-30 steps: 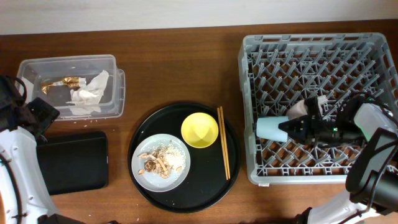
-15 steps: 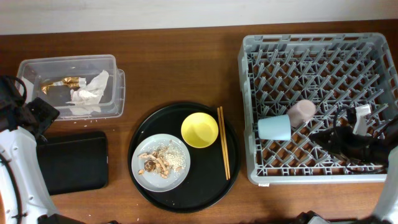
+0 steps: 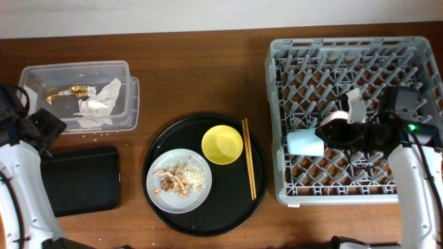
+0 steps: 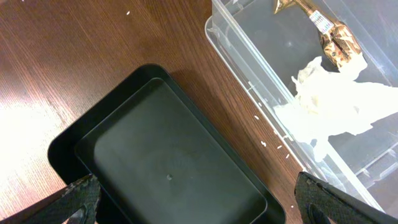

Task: Sort waste into correct bins and load items into the dishwasher rack
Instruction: 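Place the blue cup in the dish rack beside the pink cup, then reach the right gripper to the yellow bowl and grasp its rim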

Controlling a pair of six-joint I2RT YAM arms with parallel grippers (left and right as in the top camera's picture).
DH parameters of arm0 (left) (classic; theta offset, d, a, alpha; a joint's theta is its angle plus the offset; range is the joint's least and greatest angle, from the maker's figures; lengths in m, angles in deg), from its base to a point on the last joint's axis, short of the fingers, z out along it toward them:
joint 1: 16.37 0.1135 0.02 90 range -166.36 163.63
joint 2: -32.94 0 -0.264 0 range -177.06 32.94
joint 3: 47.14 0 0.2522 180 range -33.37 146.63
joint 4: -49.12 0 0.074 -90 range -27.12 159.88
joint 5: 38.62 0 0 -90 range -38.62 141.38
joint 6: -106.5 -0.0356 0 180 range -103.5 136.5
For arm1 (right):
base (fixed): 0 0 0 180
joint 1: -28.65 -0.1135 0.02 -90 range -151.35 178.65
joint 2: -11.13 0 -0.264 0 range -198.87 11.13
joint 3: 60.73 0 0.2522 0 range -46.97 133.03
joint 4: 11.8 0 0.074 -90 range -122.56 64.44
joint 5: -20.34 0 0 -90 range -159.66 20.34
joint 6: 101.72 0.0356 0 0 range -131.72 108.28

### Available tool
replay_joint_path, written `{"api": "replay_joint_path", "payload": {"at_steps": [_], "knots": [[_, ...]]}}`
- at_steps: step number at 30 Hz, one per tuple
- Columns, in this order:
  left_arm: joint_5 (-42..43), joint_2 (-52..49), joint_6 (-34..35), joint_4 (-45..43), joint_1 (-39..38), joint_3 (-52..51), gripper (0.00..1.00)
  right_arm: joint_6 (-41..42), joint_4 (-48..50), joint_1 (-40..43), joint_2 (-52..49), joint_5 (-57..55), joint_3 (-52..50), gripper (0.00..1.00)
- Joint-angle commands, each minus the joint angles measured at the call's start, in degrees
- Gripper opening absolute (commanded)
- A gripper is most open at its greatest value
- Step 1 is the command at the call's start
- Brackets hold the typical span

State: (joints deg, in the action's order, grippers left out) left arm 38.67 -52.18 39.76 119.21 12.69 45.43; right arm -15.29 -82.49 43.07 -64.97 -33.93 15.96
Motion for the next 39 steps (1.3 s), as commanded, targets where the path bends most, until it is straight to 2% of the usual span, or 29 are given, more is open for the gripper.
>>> {"api": "replay_joint_path", "payload": {"at_steps": [1,3,6,14,17,20,23,26,28,31,35,39], "knots": [[-0.59,0.50,0.28,-0.07,0.09,0.15,0.99,3.06,0.17,-0.52,-3.43,-4.94,-0.02,0.05],[-0.59,0.50,0.28,-0.07,0.09,0.15,0.99,3.30,-0.35,-0.52,-5.73,-5.64,-0.02,0.04],[-0.59,0.50,0.28,-0.07,0.09,0.15,0.99,7.34,-1.64,-0.52,-4.94,-15.06,-0.02,0.04],[-0.59,0.50,0.28,-0.07,0.09,0.15,0.99,8.55,-6.69,-0.63,8.17,-14.16,0.02,0.04],[-0.59,0.50,0.28,-0.07,0.09,0.15,0.99,8.33,-6.51,-5.75,11.56,-12.26,0.00,0.04],[-0.59,0.50,0.26,-0.07,0.09,0.15,0.99,8.79,-3.98,-13.11,8.11,-14.73,0.00,0.04],[-0.59,0.50,0.28,-0.07,0.09,0.15,0.99,15.76,-2.27,-17.86,2.14,-25.46,0.00,0.04],[-0.59,0.50,0.28,-0.07,0.09,0.15,0.99,20.22,-1.60,-18.43,-2.62,-31.41,0.00,0.04],[-0.59,0.50,0.28,-0.07,0.09,0.15,0.99,24.33,-2.95,-18.43,-2.93,-39.98,0.09,0.04],[-0.59,0.50,0.28,-0.07,0.09,0.15,0.99,27.43,-7.56,-18.43,-1.84,-45.92,2.93,0.04],[-0.59,0.50,0.28,-0.07,0.09,0.15,0.99,28.79,-13.68,-18.53,0.07,-47.82,8.13,0.04],[-0.59,0.50,0.28,-0.07,0.09,0.15,0.99,28.72,-13.42,-18.53,0.63,-46.23,8.39,0.04]]}}
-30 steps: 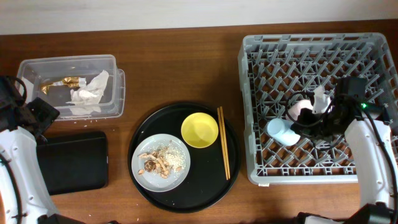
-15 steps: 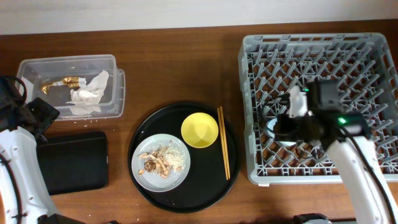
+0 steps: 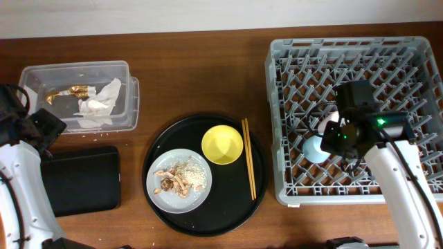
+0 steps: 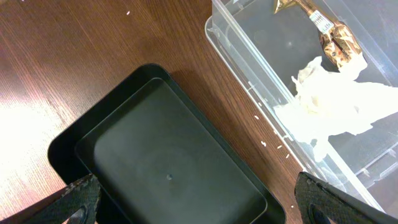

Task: Sort waste into correct bins and load items into the dishwasher rack
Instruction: 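Reach the right gripper to the yellow bowl and grasp its rim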

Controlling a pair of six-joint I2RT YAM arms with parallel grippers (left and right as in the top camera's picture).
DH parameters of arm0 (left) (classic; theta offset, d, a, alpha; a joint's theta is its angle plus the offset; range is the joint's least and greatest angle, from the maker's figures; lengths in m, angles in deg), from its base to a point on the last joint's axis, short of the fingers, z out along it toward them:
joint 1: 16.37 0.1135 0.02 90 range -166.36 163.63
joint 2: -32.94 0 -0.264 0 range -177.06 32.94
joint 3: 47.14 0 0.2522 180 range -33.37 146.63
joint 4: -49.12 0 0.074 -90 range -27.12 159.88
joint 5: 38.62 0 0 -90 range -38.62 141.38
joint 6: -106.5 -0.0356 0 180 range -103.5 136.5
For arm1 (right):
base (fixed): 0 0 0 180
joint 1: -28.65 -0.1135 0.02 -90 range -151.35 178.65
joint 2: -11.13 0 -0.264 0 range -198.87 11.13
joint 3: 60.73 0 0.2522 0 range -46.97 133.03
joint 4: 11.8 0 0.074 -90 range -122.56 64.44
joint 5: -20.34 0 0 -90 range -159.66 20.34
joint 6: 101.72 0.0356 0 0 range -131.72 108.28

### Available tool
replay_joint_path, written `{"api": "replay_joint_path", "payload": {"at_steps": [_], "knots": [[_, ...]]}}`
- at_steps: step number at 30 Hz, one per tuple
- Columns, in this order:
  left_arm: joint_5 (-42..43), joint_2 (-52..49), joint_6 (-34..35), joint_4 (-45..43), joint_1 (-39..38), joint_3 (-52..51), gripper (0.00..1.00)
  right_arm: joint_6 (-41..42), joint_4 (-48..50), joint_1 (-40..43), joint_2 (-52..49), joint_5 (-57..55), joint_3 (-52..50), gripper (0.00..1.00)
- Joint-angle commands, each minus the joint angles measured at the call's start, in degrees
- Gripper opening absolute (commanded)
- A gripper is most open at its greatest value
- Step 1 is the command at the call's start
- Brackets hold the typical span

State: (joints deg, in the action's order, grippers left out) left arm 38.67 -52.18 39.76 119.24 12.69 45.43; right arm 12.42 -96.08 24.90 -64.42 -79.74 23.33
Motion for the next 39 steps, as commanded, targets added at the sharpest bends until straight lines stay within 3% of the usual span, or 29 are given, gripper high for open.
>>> {"api": "replay_joint_path", "payload": {"at_steps": [1,9,13,15,16,18,19,24,26,29,34,39], "knots": [[-0.59,0.50,0.28,-0.09,0.09,0.15,0.99,0.98,0.94,-0.37,-0.59,0.31,0.96,0.04],[-0.59,0.50,0.28,-0.09,0.09,0.15,0.99,0.15,3.76,-0.37,-14.19,4.31,0.96,0.04],[-0.59,0.50,0.28,-0.11,0.09,0.15,0.99,0.13,-0.63,-0.37,-8.24,5.31,5.55,0.04],[-0.59,0.50,0.28,-0.09,0.09,0.15,0.99,-4.92,-2.51,-0.44,-1.99,14.56,10.21,0.08],[-0.59,0.50,0.28,-0.09,0.09,0.15,0.99,-8.61,-2.10,-0.44,0.24,20.35,11.43,0.13],[-0.59,0.50,0.28,-0.09,0.09,0.15,0.99,-16.28,0.39,-1.09,4.94,36.46,12.15,0.61],[-0.59,0.50,0.28,-0.09,0.09,0.15,0.99,-17.14,0.94,-2.38,5.81,38.60,12.15,0.70],[-0.59,0.50,0.28,-0.09,0.09,0.15,0.99,-14.36,10.03,-18.49,0.81,34.80,12.04,0.71],[-0.59,0.50,0.28,-0.09,0.09,0.15,0.99,-11.17,16.15,-27.36,-7.80,31.91,12.20,0.72],[-0.59,0.50,0.28,-0.09,0.09,0.15,0.99,-11.17,12.57,-34.38,-23.08,28.94,17.84,0.72],[-0.59,0.50,0.28,-0.09,0.09,0.15,0.99,-2.62,13.05,-39.06,-40.02,12.22,29.77,0.70],[-0.59,0.50,0.28,-0.09,0.09,0.15,0.99,3.06,17.59,-39.06,-45.29,11.74,29.70,0.53]]}}
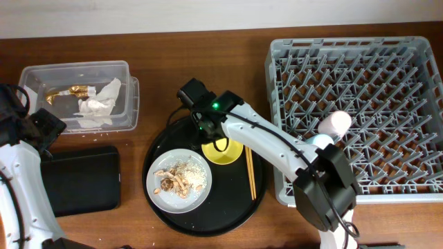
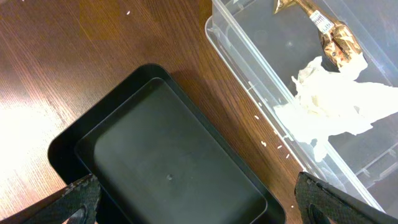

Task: Sort waste into correct bins and load items into the dishwasher rack
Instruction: 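Reach the right gripper to the yellow bowl and grasp its rim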

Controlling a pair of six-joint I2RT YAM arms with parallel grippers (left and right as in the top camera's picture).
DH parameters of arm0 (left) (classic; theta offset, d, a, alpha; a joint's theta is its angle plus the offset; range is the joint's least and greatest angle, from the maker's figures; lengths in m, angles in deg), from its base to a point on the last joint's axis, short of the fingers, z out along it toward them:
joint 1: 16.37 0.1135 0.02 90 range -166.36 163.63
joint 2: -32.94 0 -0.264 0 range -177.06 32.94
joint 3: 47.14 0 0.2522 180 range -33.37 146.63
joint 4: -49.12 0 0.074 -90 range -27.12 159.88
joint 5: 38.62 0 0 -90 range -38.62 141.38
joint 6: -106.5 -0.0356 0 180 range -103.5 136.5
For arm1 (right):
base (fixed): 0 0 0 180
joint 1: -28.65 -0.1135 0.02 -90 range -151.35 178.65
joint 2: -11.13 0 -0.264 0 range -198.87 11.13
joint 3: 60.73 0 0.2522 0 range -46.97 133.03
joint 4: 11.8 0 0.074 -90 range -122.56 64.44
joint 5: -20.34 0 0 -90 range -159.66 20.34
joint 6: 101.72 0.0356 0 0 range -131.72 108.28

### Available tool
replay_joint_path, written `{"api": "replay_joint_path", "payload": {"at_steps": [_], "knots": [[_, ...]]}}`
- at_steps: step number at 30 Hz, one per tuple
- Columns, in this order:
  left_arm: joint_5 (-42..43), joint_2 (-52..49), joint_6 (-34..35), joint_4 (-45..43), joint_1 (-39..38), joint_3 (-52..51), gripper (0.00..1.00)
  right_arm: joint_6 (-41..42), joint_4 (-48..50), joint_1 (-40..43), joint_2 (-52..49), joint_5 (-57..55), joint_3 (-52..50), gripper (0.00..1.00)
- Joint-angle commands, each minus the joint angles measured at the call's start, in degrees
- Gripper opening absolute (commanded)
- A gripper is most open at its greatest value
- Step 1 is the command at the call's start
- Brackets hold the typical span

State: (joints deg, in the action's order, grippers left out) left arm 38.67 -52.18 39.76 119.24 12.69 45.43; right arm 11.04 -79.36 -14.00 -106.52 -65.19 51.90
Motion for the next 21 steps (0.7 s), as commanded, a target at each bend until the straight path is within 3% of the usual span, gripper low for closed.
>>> {"api": "replay_joint_path", "payload": {"at_steps": [1,6,11,13,15,21], "knots": [[-0.59,0.50,0.28,-0.09,0.09,0.15,0.99,6.03,1.01,-0.15,-4.79,-2.82,1.14,0.51],[-0.59,0.50,0.28,-0.09,0.09,0.15,0.99,8.24,1.18,-1.66,-8.68,-2.86,1.09,0.47],[-0.59,0.50,0.28,-0.09,0.09,0.15,0.99,8.22,0.17,-1.92,-8.17,-1.95,2.16,0.19],[-0.59,0.50,0.28,-0.09,0.09,0.15,0.99,8.22,-1.22,-1.92,-7.58,-1.95,3.56,0.14],[-0.59,0.50,0.28,-0.09,0.09,0.15,0.99,8.17,-5.29,-1.92,-6.21,-1.68,7.39,0.04],[-0.59,0.50,0.28,-0.09,0.09,0.15,0.99,2.29,-25.16,0.81,-0.24,-5.05,29.70,0.04]]}}
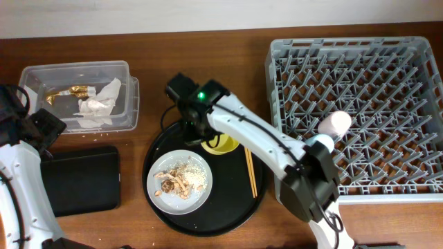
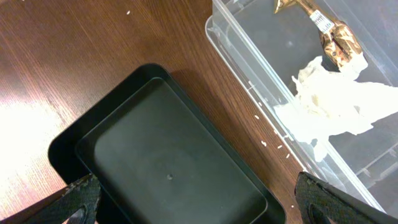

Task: Sort waste into correct bins and load items into the dishwasher rack
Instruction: 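Reach the right gripper to the yellow bowl and grasp its rim, then carry the yellow bowl into the dish rack and release it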

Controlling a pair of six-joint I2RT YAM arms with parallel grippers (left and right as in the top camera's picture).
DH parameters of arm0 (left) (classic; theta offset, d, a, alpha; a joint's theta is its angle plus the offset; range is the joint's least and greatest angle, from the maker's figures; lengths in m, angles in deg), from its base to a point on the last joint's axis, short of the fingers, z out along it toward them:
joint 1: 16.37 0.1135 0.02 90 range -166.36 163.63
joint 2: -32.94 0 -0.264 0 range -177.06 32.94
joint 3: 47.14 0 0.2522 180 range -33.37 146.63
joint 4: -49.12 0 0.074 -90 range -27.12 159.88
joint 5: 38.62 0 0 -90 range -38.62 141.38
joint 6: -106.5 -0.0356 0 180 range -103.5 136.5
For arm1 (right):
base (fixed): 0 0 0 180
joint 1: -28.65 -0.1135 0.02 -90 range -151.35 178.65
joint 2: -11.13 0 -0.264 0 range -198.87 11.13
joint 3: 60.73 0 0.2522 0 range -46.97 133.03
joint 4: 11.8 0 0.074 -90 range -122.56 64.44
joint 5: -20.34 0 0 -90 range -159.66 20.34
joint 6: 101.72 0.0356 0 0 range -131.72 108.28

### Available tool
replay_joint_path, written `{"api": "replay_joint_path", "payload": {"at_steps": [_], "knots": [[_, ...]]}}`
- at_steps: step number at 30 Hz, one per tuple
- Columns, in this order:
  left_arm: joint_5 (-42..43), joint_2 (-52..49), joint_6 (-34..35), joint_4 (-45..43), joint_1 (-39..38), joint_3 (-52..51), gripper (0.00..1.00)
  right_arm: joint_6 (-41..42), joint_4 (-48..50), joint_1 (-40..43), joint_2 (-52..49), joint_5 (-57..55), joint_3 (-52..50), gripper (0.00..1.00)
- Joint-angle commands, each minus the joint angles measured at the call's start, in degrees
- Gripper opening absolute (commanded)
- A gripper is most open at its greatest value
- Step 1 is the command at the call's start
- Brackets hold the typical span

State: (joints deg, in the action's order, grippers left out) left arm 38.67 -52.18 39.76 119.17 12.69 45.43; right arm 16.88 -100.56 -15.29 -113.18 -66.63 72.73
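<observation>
My right arm reaches from the lower right across the round black tray (image 1: 154, 155). Its gripper (image 1: 197, 130) sits over the left part of the yellow bowl (image 1: 227, 145), and the arm hides its fingers. A white plate (image 1: 195, 197) with food scraps lies in the tray's front left. Wooden chopsticks (image 1: 250, 173) rest along its right side. In the grey dishwasher rack (image 1: 360, 52) lie a pale pink cup (image 1: 334, 123) and a light blue cup (image 1: 320, 141). My left gripper (image 2: 202, 202) hangs open above the black bin (image 2: 168, 168).
A clear bin (image 1: 76, 69) at the back left holds a gold wrapper (image 1: 69, 90) and crumpled tissue (image 1: 100, 104). The black bin (image 1: 79, 180) lies in front of it. Rice grains speckle the wood (image 2: 267, 144) between the bins. The left arm (image 1: 21, 180) runs along the left edge.
My right arm has shifted a little to the left over the tray and now covers more of the yellow bowl. The left gripper and everything else stayed put.
At first my right gripper was inside the rack beside a light blue cup. Then it stood a little further left in the rack over that cup. After that the cups lay alone in the rack and the gripper was at the yellow bowl, where it remains.
</observation>
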Motion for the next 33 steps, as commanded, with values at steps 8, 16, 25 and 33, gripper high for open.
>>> {"api": "replay_joint_path", "payload": {"at_steps": [8,16,25,33], "knots": [[-0.59,0.50,0.28,-0.02,0.09,0.15,0.99,-15.52,-19.06,35.69,14.27,-4.96,15.85,0.04],[-0.59,0.50,0.28,-0.02,0.09,0.15,0.99,-40.79,-22.32,73.26,14.23,39.54,10.14,0.04],[-0.59,0.50,0.28,-0.02,0.09,0.15,0.99,-62.64,-9.22,81.61,14.19,73.85,-24.30,0.04],[-0.59,0.50,0.28,-0.02,0.09,0.15,0.99,-59.21,-6.40,86.42,11.13,71.78,-28.00,0.04]]}}
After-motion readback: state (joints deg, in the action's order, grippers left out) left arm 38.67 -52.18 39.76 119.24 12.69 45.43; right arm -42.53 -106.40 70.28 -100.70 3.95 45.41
